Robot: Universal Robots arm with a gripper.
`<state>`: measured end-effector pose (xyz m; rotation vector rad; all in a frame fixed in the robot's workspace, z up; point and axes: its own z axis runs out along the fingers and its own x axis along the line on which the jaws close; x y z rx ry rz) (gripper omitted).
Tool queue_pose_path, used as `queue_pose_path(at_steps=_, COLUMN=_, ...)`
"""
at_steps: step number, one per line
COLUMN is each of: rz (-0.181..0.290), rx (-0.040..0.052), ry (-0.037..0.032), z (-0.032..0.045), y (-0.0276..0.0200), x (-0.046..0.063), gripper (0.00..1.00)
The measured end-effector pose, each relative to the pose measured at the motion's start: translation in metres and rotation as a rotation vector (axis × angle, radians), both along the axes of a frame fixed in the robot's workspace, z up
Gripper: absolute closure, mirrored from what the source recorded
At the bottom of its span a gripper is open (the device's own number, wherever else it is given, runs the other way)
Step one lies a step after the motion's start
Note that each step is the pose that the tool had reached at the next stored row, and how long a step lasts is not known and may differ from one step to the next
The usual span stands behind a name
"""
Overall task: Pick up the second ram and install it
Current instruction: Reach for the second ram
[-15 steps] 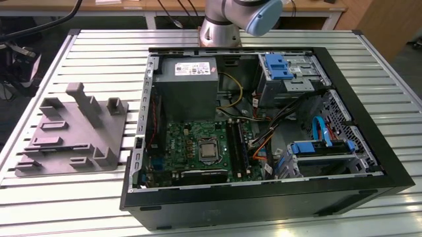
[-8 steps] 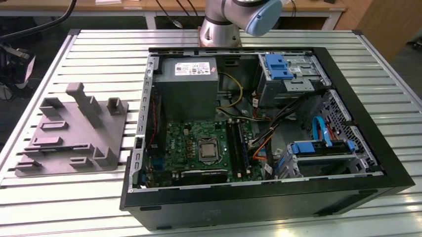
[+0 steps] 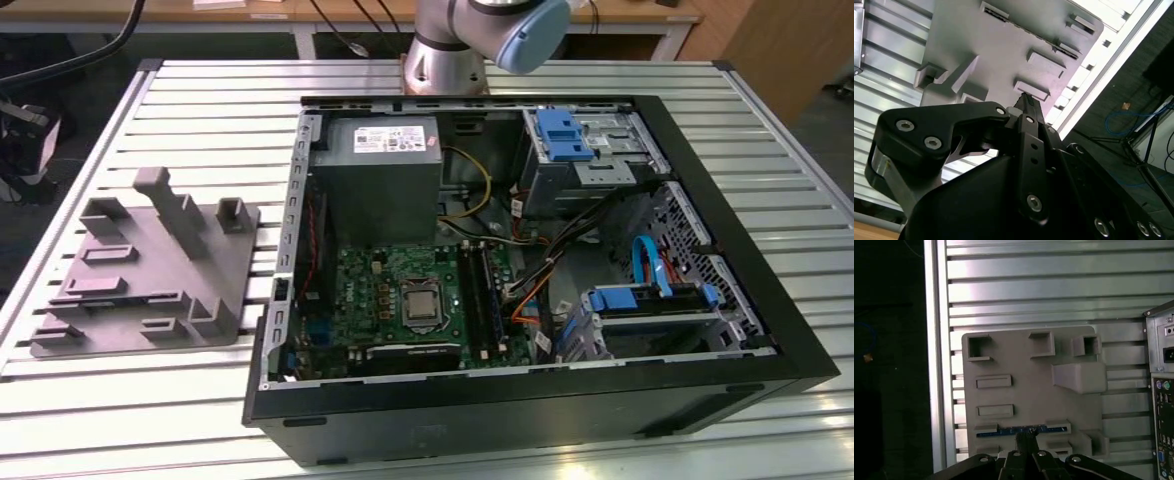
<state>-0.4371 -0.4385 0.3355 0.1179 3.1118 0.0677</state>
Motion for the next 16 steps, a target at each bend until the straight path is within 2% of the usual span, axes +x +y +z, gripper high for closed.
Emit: queue_pose_path(at_steps=16, rz=0.0, rx=0.0, ry=0.0, z=-0.0086, y=-0.0015, x=-0.018, gripper=0.9)
